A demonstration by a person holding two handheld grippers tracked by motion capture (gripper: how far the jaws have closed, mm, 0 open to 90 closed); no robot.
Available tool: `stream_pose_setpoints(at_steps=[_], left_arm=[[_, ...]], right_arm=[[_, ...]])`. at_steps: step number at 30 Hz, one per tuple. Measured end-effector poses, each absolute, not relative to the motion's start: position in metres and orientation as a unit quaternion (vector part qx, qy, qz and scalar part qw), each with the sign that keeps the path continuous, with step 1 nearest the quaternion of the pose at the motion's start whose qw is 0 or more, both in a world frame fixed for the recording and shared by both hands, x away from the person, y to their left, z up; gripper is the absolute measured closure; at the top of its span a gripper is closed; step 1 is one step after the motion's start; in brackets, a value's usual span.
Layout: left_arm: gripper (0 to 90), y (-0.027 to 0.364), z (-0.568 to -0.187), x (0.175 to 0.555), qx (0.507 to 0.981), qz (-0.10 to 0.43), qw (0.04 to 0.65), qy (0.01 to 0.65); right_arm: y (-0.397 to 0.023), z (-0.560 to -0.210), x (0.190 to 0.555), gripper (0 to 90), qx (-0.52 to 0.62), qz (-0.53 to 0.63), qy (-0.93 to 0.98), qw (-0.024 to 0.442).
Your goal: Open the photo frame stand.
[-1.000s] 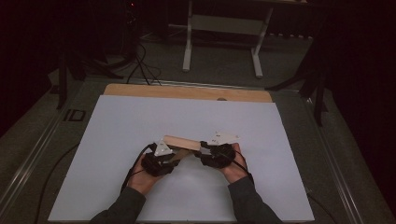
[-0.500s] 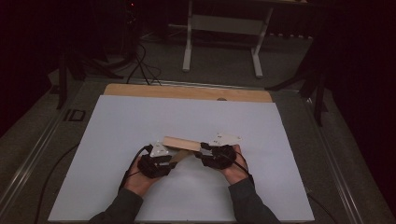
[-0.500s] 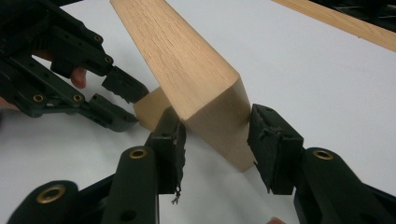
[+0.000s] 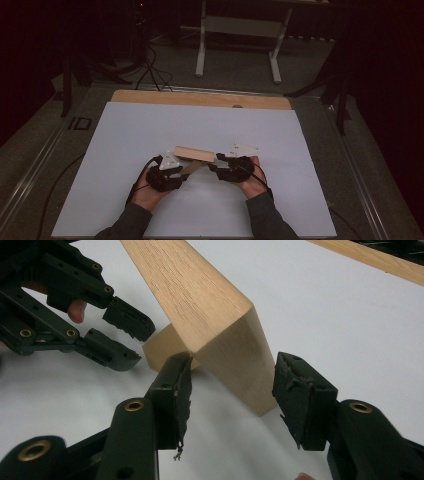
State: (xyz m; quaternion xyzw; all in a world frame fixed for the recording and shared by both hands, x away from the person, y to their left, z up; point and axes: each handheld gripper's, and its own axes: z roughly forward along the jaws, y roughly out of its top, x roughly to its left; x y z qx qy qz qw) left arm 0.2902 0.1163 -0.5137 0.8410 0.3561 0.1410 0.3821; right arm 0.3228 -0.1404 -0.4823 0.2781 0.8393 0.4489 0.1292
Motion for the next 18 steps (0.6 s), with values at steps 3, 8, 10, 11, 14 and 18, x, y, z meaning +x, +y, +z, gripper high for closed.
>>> stream_pose_setpoints(at_steps=[3, 8, 10, 11, 14, 18], left_arm=[[59.9, 0.117, -0.5122, 0.2901, 0.841, 0.143, 0.383, 0.354], [59.8, 0.1185, -0.5102, 0.2894, 0.839, 0.147, 0.386, 0.354], [59.7, 0.1182, -0.5098, 0.2889, 0.839, 0.149, 0.386, 0.354], [59.7, 0.1183, -0.5095, 0.2889, 0.839, 0.151, 0.385, 0.353], [59.7, 0.1194, -0.508, 0.2888, 0.84, 0.153, 0.384, 0.352], [59.7, 0.1211, -0.5066, 0.2887, 0.837, 0.154, 0.388, 0.354]], right_arm=[[-0.1412, -0.4827, 0.3222, 48.4, 0.278, 0.449, 0.84, 0.128], [-0.1423, -0.483, 0.3217, 47.4, 0.277, 0.449, 0.84, 0.126], [-0.1428, -0.4829, 0.3216, 47.3, 0.278, 0.449, 0.84, 0.125], [-0.1434, -0.4826, 0.3216, 47.2, 0.278, 0.449, 0.84, 0.125], [-0.1449, -0.4827, 0.3218, 47.1, 0.28, 0.451, 0.839, 0.124], [-0.1457, -0.484, 0.3215, 46.9, 0.28, 0.45, 0.839, 0.123]])
